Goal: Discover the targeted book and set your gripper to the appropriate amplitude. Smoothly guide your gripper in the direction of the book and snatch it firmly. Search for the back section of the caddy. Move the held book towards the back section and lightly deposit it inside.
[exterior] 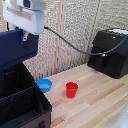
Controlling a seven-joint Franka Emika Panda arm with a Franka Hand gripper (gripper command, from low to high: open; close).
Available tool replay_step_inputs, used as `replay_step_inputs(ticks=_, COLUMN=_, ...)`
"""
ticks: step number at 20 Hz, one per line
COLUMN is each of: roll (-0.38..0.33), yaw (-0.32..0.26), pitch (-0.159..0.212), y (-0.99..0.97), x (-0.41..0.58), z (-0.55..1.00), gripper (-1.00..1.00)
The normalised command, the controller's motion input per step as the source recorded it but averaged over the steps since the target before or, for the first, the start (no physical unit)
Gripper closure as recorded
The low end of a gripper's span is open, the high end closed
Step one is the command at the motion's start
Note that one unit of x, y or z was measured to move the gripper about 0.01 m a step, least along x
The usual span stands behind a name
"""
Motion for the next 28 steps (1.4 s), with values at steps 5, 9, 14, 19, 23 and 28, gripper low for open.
replay_step_inputs(ticks=5, roll=0.003, yaw=-0.014, pitch=0.142, y=0.78, x=0.281, z=0.32, gripper=1.0)
replay_step_inputs(ticks=9, roll=-0.008, yaw=-0.034, pitch=0.125, y=0.57, x=0.546, z=0.17, gripper=1.0)
replay_step_inputs(ticks=14, roll=-0.046, yaw=-0.071, pitch=0.079, y=0.27, x=0.729, z=0.01, gripper=1.0)
replay_step_inputs(ticks=19, roll=-0.071, yaw=-0.092, pitch=0.074, y=0.21, x=0.671, z=0.0, gripper=1.0)
replay_step_inputs(ticks=23, roll=-0.042, yaw=-0.065, pitch=0.12, y=0.23, x=0.354, z=0.09, gripper=-1.0)
replay_step_inputs(ticks=28, roll=0.002, yaw=-0.009, pitch=0.153, y=-0.1, x=0.078, z=0.35, gripper=-1.0)
